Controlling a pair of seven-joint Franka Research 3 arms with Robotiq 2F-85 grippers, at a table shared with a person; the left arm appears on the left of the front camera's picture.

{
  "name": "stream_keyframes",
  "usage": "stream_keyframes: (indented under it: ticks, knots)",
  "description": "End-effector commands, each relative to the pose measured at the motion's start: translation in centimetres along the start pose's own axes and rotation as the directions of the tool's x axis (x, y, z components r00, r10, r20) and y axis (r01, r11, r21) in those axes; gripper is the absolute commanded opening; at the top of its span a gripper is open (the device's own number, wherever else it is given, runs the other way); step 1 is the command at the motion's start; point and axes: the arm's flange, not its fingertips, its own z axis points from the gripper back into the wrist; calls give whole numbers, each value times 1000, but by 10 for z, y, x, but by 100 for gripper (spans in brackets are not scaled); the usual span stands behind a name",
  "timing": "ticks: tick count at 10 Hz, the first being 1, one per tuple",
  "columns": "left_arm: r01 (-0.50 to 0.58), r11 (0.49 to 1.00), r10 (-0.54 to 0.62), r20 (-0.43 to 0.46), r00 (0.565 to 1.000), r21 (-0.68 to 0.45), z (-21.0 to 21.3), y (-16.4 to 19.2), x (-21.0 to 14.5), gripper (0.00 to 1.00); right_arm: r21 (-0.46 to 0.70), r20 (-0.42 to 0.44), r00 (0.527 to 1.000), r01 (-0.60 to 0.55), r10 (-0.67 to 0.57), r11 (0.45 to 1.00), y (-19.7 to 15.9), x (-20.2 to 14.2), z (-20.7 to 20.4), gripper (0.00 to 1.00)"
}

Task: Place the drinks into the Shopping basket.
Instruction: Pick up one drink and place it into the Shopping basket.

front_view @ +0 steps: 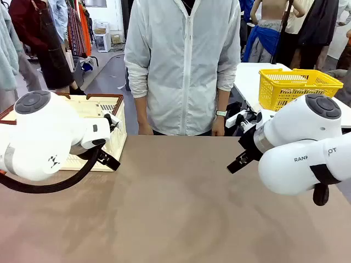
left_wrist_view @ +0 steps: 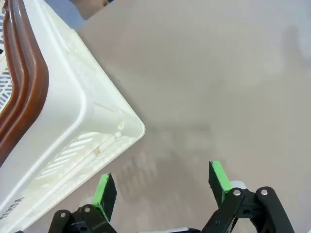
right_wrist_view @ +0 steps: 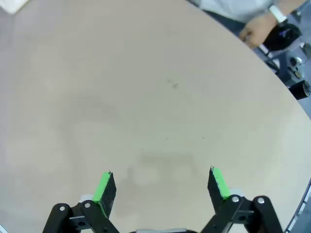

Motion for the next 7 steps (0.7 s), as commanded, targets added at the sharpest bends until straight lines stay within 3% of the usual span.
stream_keyframes:
  ticks: [1,7]
  knots:
    - [0,1000,0,0,1000,0,0,0,0,100,0,0,1000,0,0,1000,0,0,0,100]
    - [0,1000,0,0,1000,0,0,0,0,100,0,0,1000,0,0,1000,0,0,0,100]
